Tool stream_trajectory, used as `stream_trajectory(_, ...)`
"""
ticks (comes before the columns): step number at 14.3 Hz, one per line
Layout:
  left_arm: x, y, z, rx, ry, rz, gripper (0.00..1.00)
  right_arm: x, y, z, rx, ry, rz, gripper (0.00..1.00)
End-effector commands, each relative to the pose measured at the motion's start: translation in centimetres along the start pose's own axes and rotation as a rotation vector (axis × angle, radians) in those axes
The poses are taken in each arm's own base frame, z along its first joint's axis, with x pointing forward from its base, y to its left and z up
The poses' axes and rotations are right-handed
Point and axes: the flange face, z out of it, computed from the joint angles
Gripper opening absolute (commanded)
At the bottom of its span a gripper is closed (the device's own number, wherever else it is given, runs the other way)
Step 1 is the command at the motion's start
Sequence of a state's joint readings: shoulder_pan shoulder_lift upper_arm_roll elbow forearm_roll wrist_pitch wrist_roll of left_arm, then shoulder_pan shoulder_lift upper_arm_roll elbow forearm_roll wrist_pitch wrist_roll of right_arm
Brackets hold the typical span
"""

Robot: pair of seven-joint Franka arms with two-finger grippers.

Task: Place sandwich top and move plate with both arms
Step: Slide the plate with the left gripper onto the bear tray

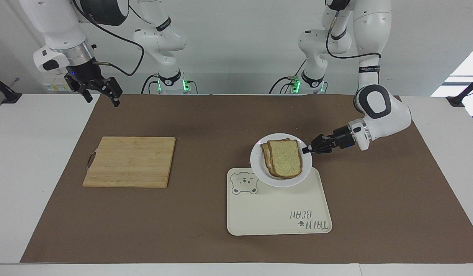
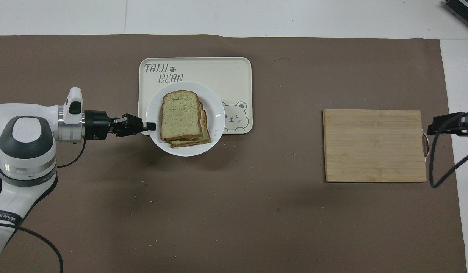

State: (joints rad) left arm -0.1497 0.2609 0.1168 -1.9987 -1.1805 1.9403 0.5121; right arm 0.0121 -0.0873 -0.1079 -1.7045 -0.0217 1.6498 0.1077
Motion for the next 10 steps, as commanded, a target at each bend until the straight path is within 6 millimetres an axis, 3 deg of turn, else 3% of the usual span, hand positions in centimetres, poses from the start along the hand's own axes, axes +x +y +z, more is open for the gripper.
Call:
stream_trajectory(1, 3.2, -0.5, 0.7, -0.012, 0.035, 0.015, 0.0, -0.4, -0.7, 0.0, 0.019, -0.008, -0.024, 1.0)
stream_trajectory(5, 6.5, -2.4, 2.9, 0.003, 0.091, -0.005, 0.0, -0.3, -0.5, -0.1, 0.019, -0.007, -0.018, 1.0)
stream_trajectory(10, 8.2, -3.5, 4.7, 0.048, 0.139, -0.004, 0.0, -0.3, -0.6, -0.1, 0.019, -0.007, -0.021, 1.0)
